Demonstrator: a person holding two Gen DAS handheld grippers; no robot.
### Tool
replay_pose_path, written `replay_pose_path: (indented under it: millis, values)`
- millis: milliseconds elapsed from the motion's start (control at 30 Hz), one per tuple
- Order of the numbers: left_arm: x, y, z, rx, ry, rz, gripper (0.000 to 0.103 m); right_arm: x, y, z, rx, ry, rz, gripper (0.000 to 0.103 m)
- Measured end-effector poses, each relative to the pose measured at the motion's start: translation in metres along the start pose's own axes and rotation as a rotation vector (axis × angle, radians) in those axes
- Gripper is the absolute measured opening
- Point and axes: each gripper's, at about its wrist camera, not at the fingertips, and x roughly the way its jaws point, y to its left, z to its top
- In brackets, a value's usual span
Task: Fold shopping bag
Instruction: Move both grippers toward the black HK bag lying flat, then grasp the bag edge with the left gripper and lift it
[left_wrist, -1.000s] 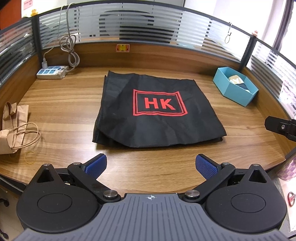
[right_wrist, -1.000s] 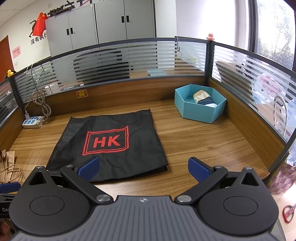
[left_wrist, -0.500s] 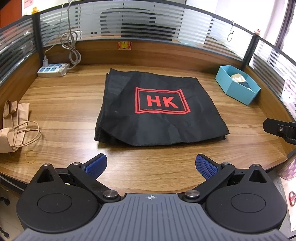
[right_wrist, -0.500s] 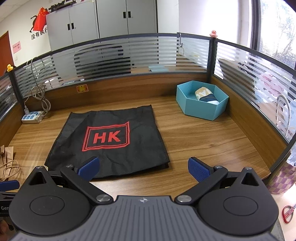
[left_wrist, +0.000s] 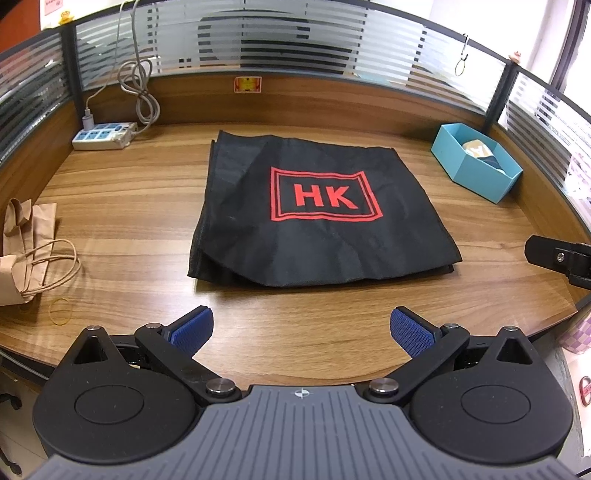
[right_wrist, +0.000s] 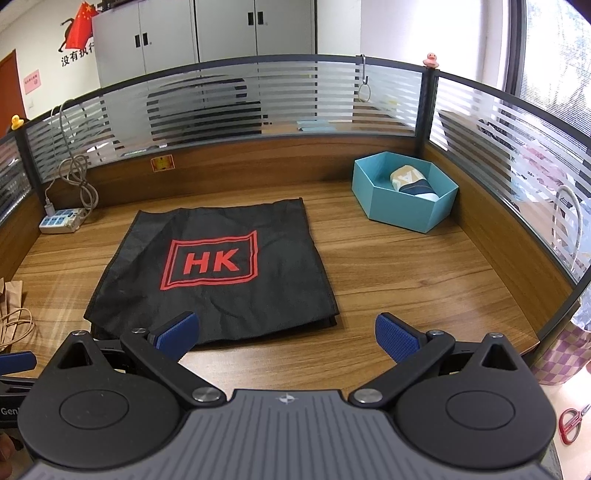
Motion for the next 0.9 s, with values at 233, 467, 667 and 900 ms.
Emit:
replay_pose_path:
  millis: [233,467,667,900]
  values:
    - [0.016,0.004,0.004,-0.007,0.015,0.000,0.103,0.023,-0.006,0.013,-0.043,0.018,0.013,0.103]
    - [0.047,0.010,0.017,-0.031,0.035,0.053,0.103,0.051,-0.014,0.028,-0.096,0.041,0.030,0.103]
    - [0.078,0.017,0.033,-0.082,0.038,0.079,0.103,0.084,-0.008,0.038,-0.122,0.080,0.081,0.103]
    - [0.118,0.036,0.054,-0.120,-0.003,0.144,0.103,0.161,-0.016,0.066,-0.189,0.129,0.187,0.103]
